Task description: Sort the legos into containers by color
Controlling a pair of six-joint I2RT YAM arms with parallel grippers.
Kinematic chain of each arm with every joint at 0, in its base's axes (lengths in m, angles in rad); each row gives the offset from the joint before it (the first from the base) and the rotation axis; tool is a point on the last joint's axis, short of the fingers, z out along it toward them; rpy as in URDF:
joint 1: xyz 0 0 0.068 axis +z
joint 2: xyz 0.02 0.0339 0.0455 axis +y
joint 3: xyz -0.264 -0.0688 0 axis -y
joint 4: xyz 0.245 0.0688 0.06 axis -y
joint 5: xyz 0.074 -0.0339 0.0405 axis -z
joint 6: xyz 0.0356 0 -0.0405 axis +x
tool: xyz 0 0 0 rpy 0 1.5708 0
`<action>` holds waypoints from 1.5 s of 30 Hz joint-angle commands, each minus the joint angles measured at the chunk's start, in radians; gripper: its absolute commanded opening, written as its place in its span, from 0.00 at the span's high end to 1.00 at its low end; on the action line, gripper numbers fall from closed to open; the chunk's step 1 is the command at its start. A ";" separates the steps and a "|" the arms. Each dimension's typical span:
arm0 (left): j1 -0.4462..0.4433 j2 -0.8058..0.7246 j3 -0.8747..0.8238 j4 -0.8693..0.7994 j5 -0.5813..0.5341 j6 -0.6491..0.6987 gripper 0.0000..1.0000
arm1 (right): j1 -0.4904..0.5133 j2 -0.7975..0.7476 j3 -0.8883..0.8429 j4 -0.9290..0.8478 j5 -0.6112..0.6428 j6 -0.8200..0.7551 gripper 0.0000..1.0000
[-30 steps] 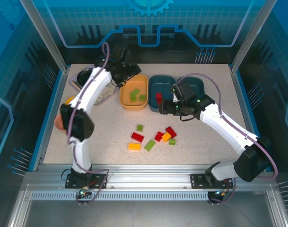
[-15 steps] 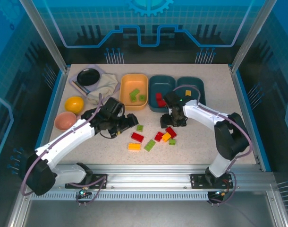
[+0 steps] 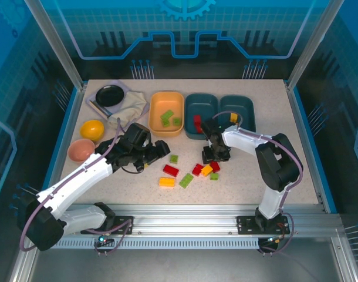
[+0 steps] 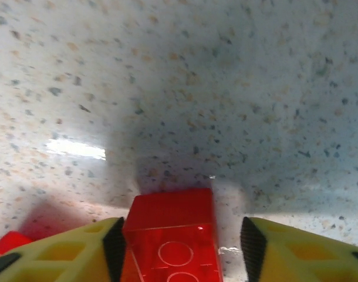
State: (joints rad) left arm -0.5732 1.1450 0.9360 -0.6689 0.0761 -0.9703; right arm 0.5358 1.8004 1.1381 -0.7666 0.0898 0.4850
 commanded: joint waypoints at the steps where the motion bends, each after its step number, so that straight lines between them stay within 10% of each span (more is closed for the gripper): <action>1: -0.011 0.011 0.039 0.019 0.006 -0.006 0.09 | -0.022 0.003 -0.019 -0.011 0.025 0.003 0.49; 12: -0.045 0.048 0.017 0.172 0.112 0.018 0.09 | -0.023 -0.072 -0.088 -0.009 0.079 0.067 0.74; 21: -0.013 0.095 0.134 0.151 0.117 0.020 0.09 | -0.015 -0.215 0.144 -0.096 0.139 0.070 0.73; 45: 0.147 0.319 0.330 0.205 0.190 0.087 0.09 | -0.177 0.741 1.283 -0.308 0.099 0.034 0.59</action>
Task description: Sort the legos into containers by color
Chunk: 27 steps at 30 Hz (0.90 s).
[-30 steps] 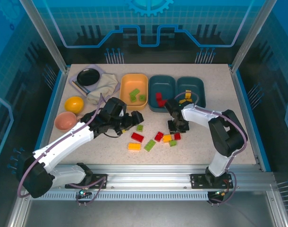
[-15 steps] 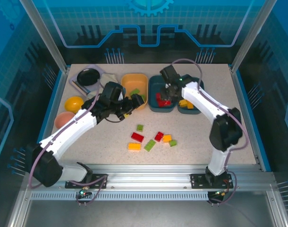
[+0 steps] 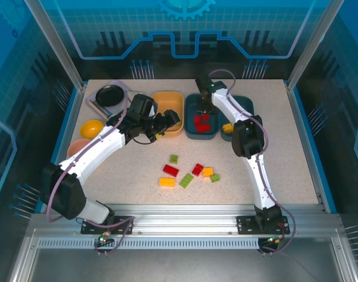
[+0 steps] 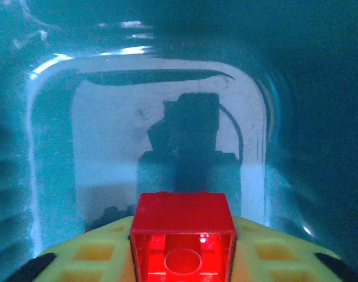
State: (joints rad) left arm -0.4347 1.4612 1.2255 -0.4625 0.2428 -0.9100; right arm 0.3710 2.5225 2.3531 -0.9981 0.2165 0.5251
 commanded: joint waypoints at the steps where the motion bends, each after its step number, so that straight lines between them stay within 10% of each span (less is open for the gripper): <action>1: 0.009 -0.001 0.037 -0.006 0.023 0.031 0.09 | -0.013 0.021 0.076 -0.081 -0.033 -0.008 0.54; 9: 0.010 -0.044 0.016 -0.104 -0.022 0.041 0.09 | 0.005 -0.169 0.007 -0.069 -0.031 -0.047 0.37; 15: 0.010 -0.140 -0.049 -0.196 -0.050 0.044 0.09 | 0.096 -0.533 -0.406 0.075 0.009 -0.085 0.32; 27: 0.007 -0.456 -0.338 -0.356 -0.129 0.000 0.09 | 0.557 -1.004 -1.103 0.242 -0.053 -0.231 0.24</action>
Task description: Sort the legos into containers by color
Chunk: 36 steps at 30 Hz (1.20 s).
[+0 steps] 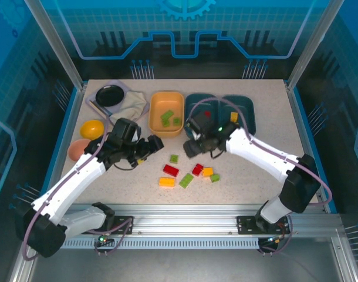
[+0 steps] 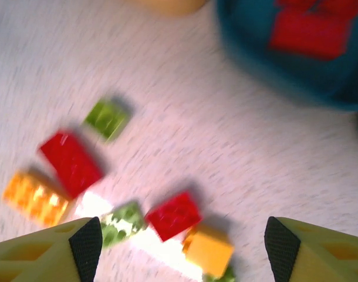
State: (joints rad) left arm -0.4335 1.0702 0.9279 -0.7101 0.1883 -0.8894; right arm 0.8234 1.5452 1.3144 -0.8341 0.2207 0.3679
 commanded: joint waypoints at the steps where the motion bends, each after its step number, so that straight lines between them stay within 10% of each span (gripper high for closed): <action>1: 0.006 -0.099 -0.054 -0.151 -0.118 -0.050 0.09 | 0.161 -0.015 -0.077 0.100 -0.071 -0.088 0.23; 11: 0.007 -0.366 -0.142 -0.331 -0.241 -0.188 0.10 | 0.345 0.253 0.027 0.153 -0.149 -0.176 0.25; 36: 0.007 -0.641 -0.173 -0.533 -0.301 -0.349 0.10 | 0.302 0.612 0.304 -0.006 -0.030 -0.291 0.35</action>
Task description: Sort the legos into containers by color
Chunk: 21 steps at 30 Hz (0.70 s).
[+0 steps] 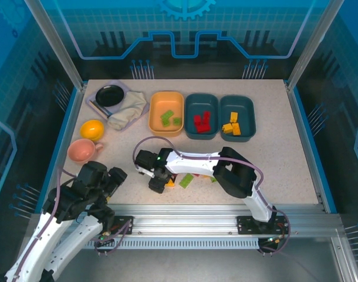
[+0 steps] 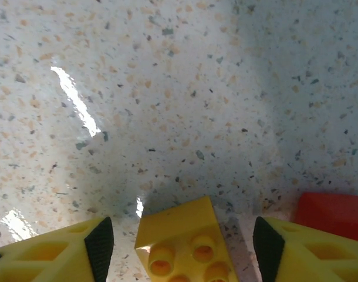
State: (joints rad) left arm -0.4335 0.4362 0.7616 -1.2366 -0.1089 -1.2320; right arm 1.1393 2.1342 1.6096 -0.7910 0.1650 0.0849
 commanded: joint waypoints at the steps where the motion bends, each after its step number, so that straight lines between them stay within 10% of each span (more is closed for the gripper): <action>1: 0.008 -0.005 -0.007 -0.001 -0.001 -0.006 0.10 | -0.015 0.023 0.000 -0.052 0.032 -0.005 0.36; 21: 0.006 0.186 -0.031 0.378 0.205 0.126 0.11 | -0.139 -0.262 -0.084 -0.034 0.075 0.090 0.76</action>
State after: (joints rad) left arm -0.4335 0.5667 0.7422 -1.0157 -0.0051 -1.1721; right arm 1.0660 2.0098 1.5249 -0.7994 0.2077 0.1177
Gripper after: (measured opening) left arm 0.888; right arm 0.319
